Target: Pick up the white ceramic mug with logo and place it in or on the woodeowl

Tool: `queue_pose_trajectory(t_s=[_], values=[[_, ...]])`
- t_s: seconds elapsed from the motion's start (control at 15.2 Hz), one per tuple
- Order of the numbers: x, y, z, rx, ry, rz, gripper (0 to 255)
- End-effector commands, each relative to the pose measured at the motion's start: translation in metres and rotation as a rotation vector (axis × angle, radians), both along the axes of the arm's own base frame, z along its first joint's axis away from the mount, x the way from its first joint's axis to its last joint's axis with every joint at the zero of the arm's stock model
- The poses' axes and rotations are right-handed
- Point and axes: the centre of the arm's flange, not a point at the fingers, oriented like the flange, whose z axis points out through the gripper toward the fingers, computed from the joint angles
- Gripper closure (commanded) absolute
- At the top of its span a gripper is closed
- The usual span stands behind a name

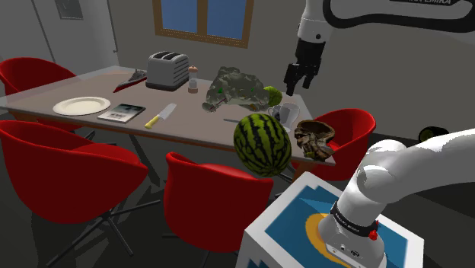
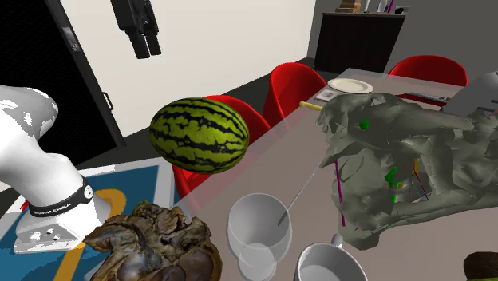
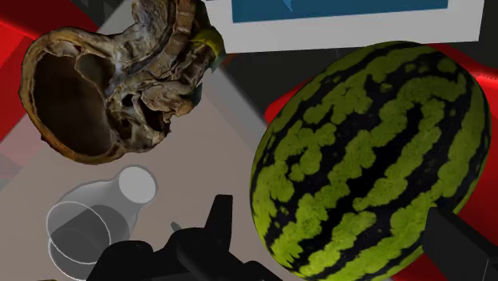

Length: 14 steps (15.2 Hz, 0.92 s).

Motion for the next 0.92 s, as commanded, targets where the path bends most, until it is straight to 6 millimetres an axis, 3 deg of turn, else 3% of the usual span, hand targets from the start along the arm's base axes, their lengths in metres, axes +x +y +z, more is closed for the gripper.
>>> queue_pose_trajectory(t_s=[0.0,0.86], values=[[0.0,0.0,0.0,0.0,0.0,0.0,0],[0.082,-0.152,-0.059,0.069,0.033,-0.01,0]])
